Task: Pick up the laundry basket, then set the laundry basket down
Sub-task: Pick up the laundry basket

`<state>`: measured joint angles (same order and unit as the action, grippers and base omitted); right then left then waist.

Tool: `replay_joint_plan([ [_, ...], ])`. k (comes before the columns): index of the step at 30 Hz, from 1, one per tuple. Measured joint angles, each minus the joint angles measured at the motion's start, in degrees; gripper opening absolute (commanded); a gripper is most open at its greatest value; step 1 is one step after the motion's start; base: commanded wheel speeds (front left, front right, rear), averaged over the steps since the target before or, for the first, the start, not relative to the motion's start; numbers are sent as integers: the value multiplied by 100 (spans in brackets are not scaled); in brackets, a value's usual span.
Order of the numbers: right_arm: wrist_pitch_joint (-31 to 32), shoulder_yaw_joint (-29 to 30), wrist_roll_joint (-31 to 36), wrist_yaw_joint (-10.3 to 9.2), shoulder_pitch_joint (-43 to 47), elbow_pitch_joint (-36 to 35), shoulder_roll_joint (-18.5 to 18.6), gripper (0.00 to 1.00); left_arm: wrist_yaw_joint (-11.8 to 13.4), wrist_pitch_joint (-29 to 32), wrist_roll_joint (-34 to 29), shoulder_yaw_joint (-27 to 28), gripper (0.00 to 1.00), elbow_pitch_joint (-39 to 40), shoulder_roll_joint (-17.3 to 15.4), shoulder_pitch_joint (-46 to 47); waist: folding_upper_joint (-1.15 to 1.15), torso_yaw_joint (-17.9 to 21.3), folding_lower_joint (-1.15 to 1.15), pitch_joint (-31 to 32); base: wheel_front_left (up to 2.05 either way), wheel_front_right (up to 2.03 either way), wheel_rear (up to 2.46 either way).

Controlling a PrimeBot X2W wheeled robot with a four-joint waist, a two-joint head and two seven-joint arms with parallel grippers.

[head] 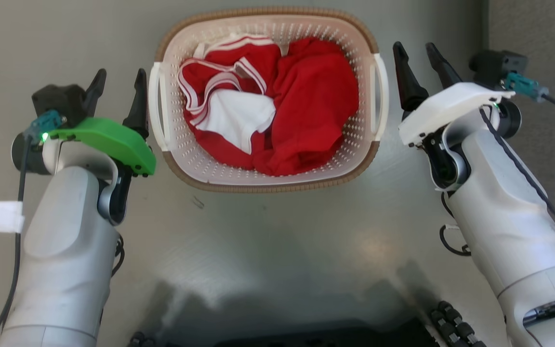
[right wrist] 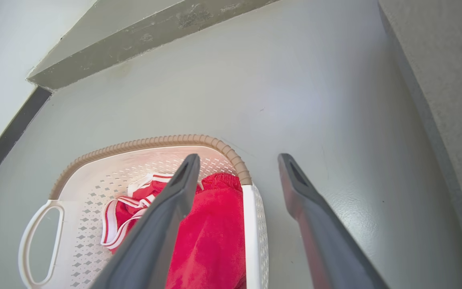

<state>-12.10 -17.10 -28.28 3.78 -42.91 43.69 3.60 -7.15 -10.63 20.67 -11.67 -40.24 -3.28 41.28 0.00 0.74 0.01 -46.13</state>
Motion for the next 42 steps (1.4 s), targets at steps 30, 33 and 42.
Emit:
replay_joint_plan([
  [30, 237, -1082, -1163, 35, -864, 923, 13, 100, -24, 539, 642, -880, 100, -1270, 49, 1112, 0, -61, 0, -1090, 0, 0, 0],
  [33, 232, -1149, -1230, 35, -872, 959, 12, 100, -24, 561, 700, -899, 100, -1316, 48, 1146, 0, -57, 0, -1105, 0, 0, 0],
  [42, 205, -1414, -1495, 15, -1001, 1073, 14, 100, -24, 561, 828, -1094, 100, -1491, 49, 1296, 0, -13, -1, -1171, 0, 0, 0],
])
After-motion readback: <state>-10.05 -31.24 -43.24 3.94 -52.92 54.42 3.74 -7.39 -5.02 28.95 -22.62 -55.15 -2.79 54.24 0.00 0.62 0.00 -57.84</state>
